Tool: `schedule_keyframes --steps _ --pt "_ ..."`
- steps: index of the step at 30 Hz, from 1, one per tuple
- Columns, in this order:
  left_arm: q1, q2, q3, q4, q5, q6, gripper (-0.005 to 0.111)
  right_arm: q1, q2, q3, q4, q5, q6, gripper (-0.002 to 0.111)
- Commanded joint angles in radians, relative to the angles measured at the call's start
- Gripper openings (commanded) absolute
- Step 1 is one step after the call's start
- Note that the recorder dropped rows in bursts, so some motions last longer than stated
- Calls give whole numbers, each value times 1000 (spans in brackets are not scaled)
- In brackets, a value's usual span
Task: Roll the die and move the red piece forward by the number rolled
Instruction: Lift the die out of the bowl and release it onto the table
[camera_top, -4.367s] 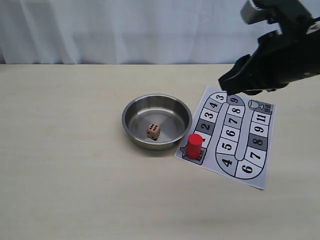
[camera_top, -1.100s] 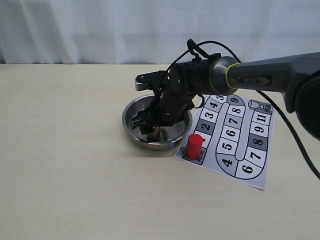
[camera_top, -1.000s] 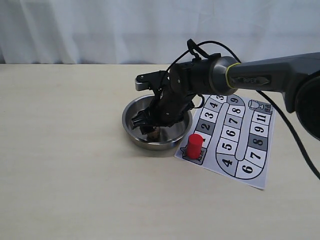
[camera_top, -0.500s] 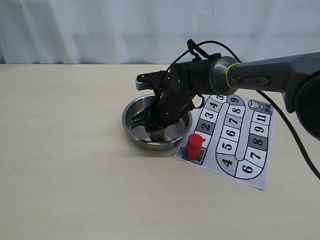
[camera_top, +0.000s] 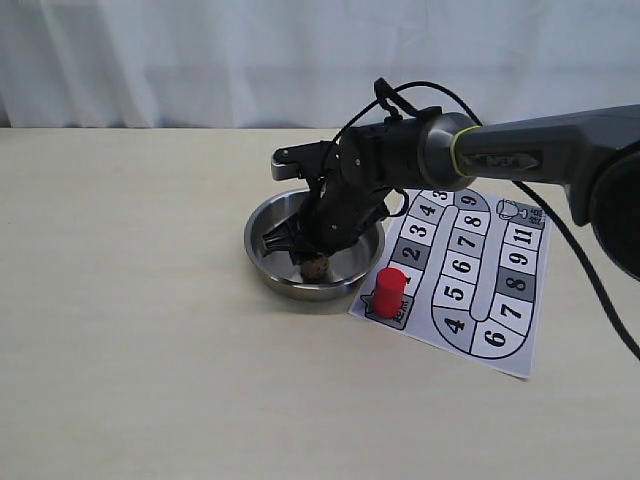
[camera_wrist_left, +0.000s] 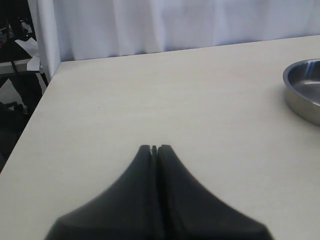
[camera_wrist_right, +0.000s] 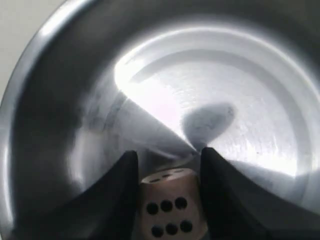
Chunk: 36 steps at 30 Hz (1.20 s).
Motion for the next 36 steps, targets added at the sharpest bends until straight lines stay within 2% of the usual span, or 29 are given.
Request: schedule_keyframes --steps 1,11,22,30,36 --pt "-2 0 2 -5 -10 -4 0 -13 -39 -4 -8 -35 -3 4" --pt "-2 0 2 -5 -10 -4 0 -25 -142 -4 -6 83 -1 4" --pt "-2 0 2 -5 -10 -4 0 -145 -281 16 -67 282 5 4" --pt "-2 0 2 -5 -10 -4 0 -262 -365 186 -95 266 5 4" --pt "-2 0 2 -5 -10 -4 0 -360 -426 333 -212 264 64 4"
